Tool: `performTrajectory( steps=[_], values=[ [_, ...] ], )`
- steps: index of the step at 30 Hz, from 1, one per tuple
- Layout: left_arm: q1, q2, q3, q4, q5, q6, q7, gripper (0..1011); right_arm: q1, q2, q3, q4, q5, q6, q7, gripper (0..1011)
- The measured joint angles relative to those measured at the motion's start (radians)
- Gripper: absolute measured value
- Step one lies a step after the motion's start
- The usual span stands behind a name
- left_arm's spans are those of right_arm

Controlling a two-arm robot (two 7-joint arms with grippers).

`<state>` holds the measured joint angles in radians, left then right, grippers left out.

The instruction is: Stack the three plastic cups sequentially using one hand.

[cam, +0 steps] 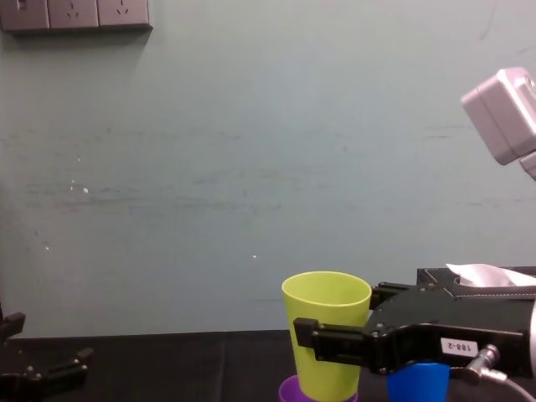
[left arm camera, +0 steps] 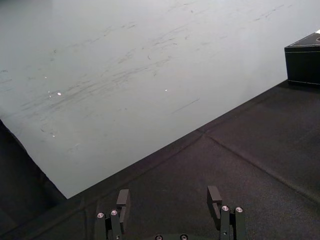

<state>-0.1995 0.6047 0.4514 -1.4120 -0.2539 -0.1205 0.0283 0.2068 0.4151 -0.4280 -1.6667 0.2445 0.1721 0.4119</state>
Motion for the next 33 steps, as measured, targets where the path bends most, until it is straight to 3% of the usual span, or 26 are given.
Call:
performTrajectory(
  steps=[33],
  values=[
    [0.000,0.000,0.000,0.000,0.000,0.000,0.000,1010,0.028,-0.034,-0.019,0.069,-0.026,-0.021,-0.008,735]
  ],
)
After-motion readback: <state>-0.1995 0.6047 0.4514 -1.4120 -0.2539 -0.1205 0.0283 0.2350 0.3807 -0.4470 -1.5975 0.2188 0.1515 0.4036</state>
